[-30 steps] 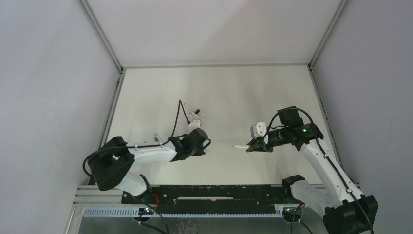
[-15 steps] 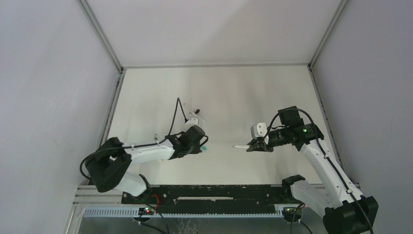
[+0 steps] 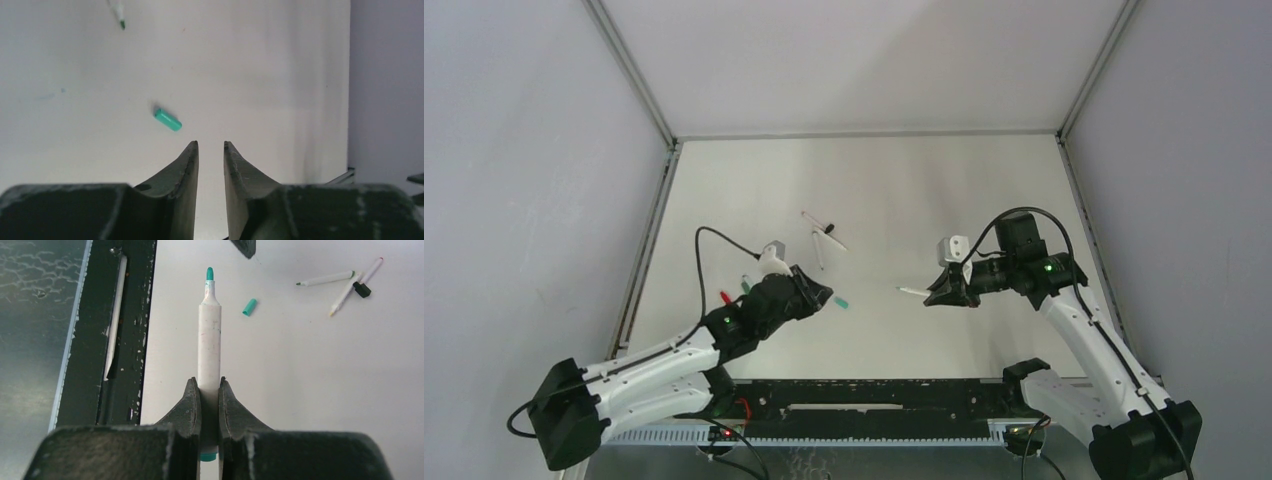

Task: Insert the pens into the pen caps
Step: Insert the pen cap onto the pen.

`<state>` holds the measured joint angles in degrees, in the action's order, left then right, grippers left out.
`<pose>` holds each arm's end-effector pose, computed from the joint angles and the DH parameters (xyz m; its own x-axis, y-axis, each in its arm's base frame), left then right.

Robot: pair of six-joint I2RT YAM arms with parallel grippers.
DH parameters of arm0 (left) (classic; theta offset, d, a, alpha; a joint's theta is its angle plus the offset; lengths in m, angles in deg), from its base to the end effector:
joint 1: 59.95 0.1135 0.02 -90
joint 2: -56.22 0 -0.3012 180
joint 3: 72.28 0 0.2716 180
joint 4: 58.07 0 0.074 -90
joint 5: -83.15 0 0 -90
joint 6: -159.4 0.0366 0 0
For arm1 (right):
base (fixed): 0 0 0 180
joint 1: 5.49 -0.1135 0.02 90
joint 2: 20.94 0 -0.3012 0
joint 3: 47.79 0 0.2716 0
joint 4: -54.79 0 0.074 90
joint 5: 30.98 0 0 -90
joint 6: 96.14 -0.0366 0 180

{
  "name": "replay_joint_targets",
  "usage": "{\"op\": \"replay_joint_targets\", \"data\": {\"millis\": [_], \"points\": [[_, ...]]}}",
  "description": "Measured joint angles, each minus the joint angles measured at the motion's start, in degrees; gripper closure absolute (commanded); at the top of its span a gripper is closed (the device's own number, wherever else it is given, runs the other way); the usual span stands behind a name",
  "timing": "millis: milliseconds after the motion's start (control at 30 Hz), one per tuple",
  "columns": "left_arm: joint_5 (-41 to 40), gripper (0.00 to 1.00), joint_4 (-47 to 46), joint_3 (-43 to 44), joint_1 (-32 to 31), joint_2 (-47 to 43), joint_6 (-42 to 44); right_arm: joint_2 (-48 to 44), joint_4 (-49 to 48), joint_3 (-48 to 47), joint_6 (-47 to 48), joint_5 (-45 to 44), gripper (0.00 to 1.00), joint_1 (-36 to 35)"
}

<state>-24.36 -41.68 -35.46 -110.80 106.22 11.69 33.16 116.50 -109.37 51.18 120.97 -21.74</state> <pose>0.1257 -0.1369 0.2286 -0.6520 -0.4761 -0.5901 0.0434 0.7536 -0.6559 0.1503 0.0775 0.3188 0.1070 -0.3811 -0.9183 -0.9941 -0.0253 -0.1054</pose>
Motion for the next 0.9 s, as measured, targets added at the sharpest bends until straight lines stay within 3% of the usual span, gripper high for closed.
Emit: {"op": "replay_joint_targets", "data": {"millis": [233, 467, 900], "points": [[-1.66, 0.42, 4.39, -0.44, -0.33, 5.53, -18.03, 0.81, -4.2, 0.0, -7.04, -2.84, 1.0, -2.12], [-5.31, 0.44, 16.63, 10.34, -0.79, 19.1, -26.49, 0.85, -5.16, 0.0, -8.7, -5.29, 1.0, -1.77], [-4.11, 0.5, 26.6, 25.38, -0.9, 38.8, -28.87, 0.66, -5.14, 0.0, -8.76, -6.23, 1.0, -1.36]]}}
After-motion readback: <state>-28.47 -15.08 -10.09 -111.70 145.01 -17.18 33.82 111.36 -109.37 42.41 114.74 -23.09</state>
